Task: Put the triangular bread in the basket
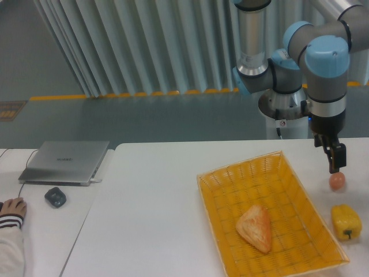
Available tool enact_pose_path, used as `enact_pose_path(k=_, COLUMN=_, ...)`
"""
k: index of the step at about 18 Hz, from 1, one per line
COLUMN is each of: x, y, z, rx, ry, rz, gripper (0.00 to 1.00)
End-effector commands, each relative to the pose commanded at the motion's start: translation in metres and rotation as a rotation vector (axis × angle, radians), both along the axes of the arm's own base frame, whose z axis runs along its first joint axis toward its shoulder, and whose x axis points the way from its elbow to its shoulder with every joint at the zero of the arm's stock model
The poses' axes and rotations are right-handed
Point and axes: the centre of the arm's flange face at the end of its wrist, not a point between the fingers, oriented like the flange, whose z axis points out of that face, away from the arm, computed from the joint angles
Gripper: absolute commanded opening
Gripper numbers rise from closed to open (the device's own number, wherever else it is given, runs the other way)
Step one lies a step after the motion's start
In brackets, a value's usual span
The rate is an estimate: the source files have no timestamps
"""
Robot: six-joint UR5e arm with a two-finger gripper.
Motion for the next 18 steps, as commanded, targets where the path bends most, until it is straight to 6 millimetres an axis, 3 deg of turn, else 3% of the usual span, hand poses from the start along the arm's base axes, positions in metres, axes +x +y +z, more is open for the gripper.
enact_pose_path(k=10, x=-0.031, y=-0.03, z=-0.013, rx=-0.02, ry=-0.03, rz=-0.037, gripper=1.0)
enact_pose_path(k=14, x=-0.047, y=-0.034, z=-0.043, rx=-0.038, ry=-0.078, rz=-0.02, gripper=1.0)
enact_pose_path(k=18, x=-0.064, y=-0.048, z=-0.049, rx=-0.026, ry=-0.102, rz=-0.045, gripper=1.0)
